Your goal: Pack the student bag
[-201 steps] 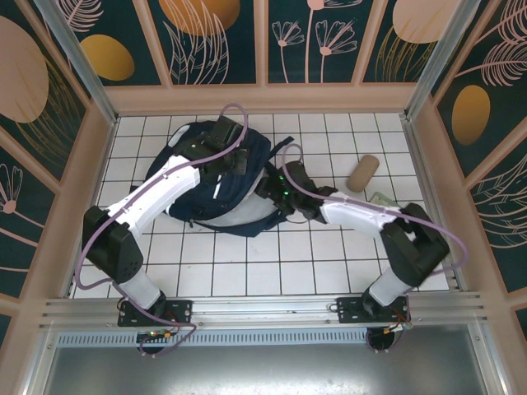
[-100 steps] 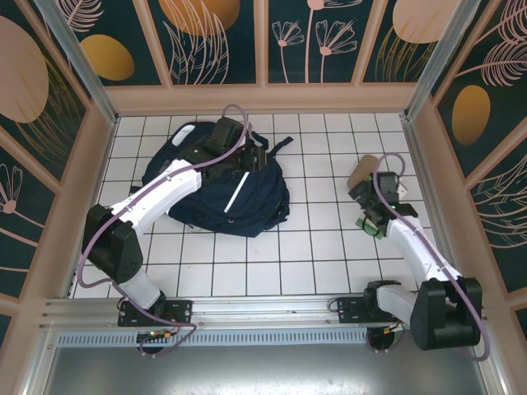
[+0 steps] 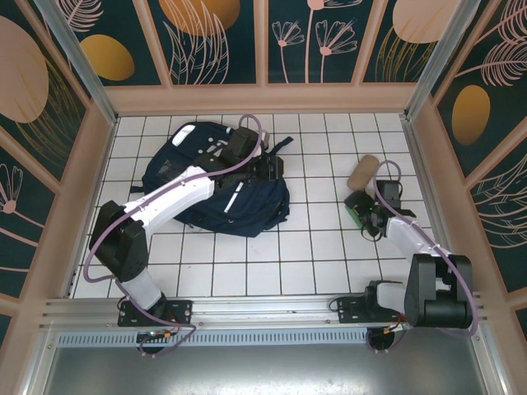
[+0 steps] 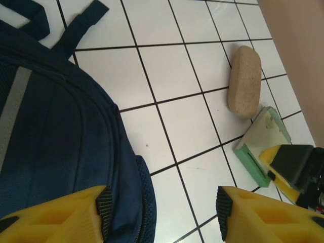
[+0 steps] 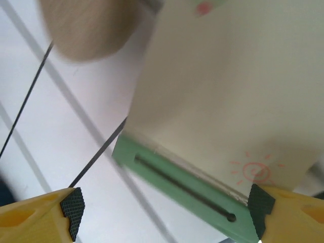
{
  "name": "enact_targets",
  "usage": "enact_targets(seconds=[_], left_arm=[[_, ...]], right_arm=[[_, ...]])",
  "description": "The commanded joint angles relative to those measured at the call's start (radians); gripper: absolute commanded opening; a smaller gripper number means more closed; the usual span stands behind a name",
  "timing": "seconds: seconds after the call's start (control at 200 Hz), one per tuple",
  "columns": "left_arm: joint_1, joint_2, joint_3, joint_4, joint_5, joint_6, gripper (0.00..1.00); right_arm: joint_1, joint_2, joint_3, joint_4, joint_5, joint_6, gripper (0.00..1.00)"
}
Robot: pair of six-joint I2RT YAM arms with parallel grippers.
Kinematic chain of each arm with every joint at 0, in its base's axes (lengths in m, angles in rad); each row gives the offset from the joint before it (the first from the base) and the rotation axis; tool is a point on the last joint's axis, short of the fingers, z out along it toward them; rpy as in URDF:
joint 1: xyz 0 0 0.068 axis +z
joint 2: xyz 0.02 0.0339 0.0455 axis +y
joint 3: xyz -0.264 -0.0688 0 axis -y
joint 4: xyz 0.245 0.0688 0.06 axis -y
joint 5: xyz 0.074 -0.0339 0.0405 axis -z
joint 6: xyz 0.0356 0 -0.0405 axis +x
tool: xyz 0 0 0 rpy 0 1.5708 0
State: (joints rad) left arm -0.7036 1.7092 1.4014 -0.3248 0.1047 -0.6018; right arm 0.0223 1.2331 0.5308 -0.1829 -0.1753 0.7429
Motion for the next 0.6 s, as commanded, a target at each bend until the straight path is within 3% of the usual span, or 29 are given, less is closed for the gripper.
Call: enact_targets(seconds=[0.0, 0.17, 0.315, 0.485, 0.59], left_arm=[[-0.006, 0.042, -0.006, 0.033, 0.005, -0.033, 0.58], [-0.015, 0.066, 0.006, 0.04, 0.009, -0.035, 0.58], [-0.027, 0.095, 0.0, 0.081, 0.044, -0.068, 0.58], [-0.056, 0.157, 0.009, 0.156, 0.098, -0.138, 0.56], [-0.074, 0.213, 0.034, 0.188, 0.117, -0.182, 0.55]], right_arm=[[0.101, 0.037, -0.037, 0.075, -0.139, 0.116, 0.87], [0.269, 0.125, 0.012, 0.221, -0.187, 0.202, 0.86], [0.328, 0.149, 0.133, 0.12, -0.12, 0.142, 0.86], [0.268, 0.07, 0.198, -0.063, 0.054, 0.029, 0.87], [0.147, 0.058, 0.167, -0.072, 0.036, -0.034, 0.87]])
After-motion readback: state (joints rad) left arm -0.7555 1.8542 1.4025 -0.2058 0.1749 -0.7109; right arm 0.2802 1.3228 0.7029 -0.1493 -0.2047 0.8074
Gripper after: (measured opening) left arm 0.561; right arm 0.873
